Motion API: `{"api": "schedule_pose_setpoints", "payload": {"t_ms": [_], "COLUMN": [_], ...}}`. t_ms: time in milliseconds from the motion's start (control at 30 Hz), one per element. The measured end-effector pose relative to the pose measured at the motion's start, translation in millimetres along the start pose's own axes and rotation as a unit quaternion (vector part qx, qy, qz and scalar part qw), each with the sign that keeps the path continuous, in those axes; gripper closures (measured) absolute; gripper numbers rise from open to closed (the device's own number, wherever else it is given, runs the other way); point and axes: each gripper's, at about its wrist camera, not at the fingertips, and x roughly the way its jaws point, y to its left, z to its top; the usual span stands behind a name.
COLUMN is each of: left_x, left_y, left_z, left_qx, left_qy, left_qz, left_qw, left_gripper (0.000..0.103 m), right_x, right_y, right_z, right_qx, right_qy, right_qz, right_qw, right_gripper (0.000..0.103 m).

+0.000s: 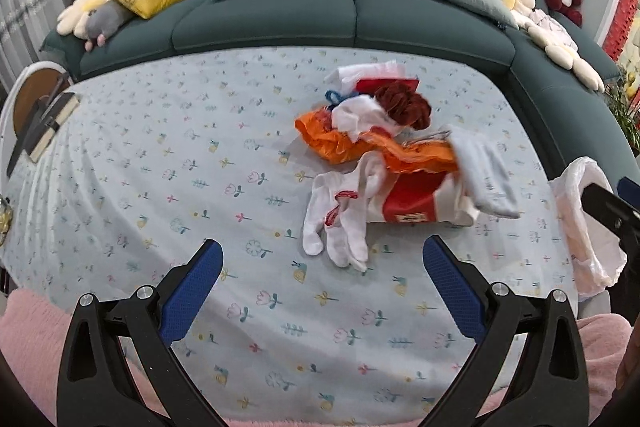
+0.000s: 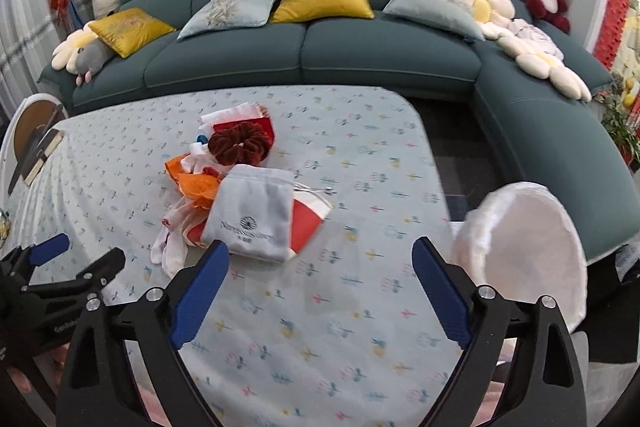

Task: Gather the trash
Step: 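Grasp the white glove with the left tool while the right tool grasps the grey pouch, then carry the glove and grey pouch in both tools over the trash bin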

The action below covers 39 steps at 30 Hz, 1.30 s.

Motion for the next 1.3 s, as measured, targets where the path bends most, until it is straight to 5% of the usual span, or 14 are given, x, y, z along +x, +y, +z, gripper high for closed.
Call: {"api": "schedule_pose_setpoints", "payload": {"t_ms": [500,633,733,800,967,1300], "left_x": [84.3,98.4,107.3,109.2,106.4,62.0], "left_y": [-6.8,-6.9,-5.3,-3.9,0.4,-3.7], "left_z": [5.3,1.9,-2.4,-5.1,-8.5,-8.1], "left_qx": [0.014,0.012,0.01,0.006,-0.006,-0.015], "left_qy": [0.069,0.087,0.099,0.103,0.107,0.08], "left_qz": [-0.052,-0.066,-0.077,-0.083,-0.102,-0.118], "left_qw": [0.9962,0.994,0.9921,0.9912,0.9889,0.9897], "left_gripper": [0.018,0.032,0.046,0.054,0.088,0.097], "right_x": [77.5,93.8,103.5,107.4,109.6,76.5], "right_y": [25.6,27.4,30.1,33.1,35.9,26.6], "right_z": [13.7,11.3,7.1,3.3,-2.5,2.5], "right_qx": [0.014,0.02,0.016,0.013,0.006,0.005], "right_qy": [0.06,0.079,0.094,0.104,0.114,0.082], "right_qz": [0.035,0.043,0.051,0.062,0.073,0.076], "right_qw": [0.997,0.996,0.994,0.993,0.991,0.994], "right_gripper": [0.032,0.034,0.048,0.066,0.094,0.1]}}
